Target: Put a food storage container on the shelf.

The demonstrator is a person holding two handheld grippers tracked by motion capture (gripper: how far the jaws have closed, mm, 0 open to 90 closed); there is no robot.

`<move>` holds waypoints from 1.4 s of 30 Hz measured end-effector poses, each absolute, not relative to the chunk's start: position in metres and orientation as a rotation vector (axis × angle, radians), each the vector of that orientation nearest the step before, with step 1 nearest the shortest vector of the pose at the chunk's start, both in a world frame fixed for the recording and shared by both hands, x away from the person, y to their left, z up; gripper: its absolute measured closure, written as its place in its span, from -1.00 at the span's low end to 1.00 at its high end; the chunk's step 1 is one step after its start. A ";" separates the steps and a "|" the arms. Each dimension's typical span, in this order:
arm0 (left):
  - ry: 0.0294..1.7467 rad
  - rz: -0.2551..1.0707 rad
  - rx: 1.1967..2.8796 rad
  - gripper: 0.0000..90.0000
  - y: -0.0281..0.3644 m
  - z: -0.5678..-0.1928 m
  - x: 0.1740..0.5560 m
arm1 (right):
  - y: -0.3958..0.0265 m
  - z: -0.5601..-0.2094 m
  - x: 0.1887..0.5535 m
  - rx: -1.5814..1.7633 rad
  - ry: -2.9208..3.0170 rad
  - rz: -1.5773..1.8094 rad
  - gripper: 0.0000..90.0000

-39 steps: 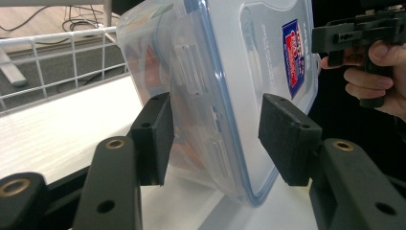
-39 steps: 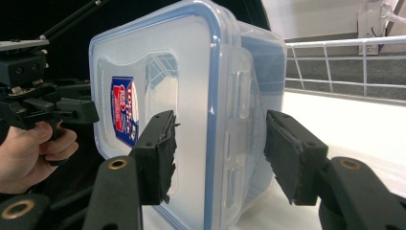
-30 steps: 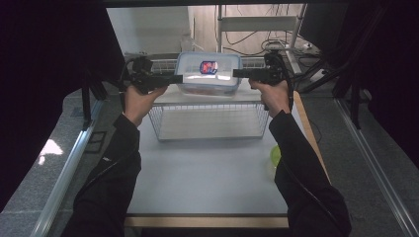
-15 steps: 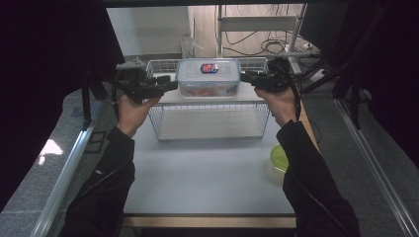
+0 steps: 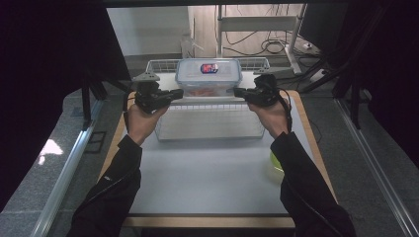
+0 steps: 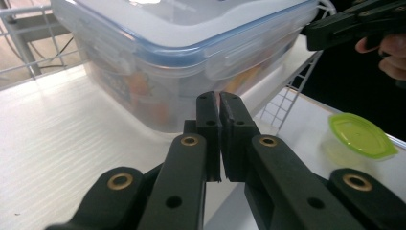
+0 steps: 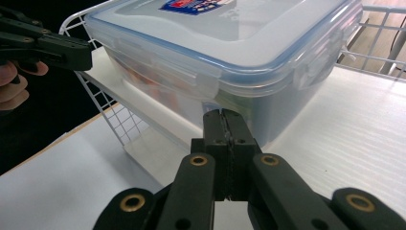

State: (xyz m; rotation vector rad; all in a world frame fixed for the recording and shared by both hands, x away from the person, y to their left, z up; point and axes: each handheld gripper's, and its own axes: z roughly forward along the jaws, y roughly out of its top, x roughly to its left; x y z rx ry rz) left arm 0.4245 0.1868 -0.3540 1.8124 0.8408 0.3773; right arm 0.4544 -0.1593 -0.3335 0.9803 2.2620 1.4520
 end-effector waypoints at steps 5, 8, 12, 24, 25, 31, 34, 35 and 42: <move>0.881 0.378 1.812 0.95 0.185 -0.358 0.434 | -0.160 -0.335 0.460 0.994 2.261 1.449 1.00; 0.896 0.388 1.817 0.95 0.183 -0.360 0.437 | -0.160 -0.335 0.464 1.009 2.255 1.444 1.00; 0.917 0.394 1.820 0.94 0.181 -0.360 0.443 | -0.161 -0.336 0.470 1.025 2.246 1.437 1.00; 0.900 0.401 1.850 0.86 0.173 -0.359 0.444 | -0.161 -0.338 0.475 1.030 2.230 1.436 0.99; 0.888 0.391 1.846 0.84 0.173 -0.359 0.443 | -0.162 -0.338 0.474 1.024 2.229 1.440 0.99; 0.828 0.358 1.834 0.75 0.170 -0.360 0.425 | -0.163 -0.340 0.463 1.015 2.228 1.457 0.83; 0.805 0.355 1.845 0.63 0.169 -0.362 0.414 | -0.164 -0.344 0.453 1.004 2.233 1.454 0.70; 0.801 0.355 1.847 0.60 0.170 -0.363 0.411 | -0.164 -0.344 0.452 1.006 2.236 1.453 0.67; 0.791 0.357 1.864 0.29 0.172 -0.382 0.387 | -0.165 -0.355 0.432 0.945 2.274 1.411 0.29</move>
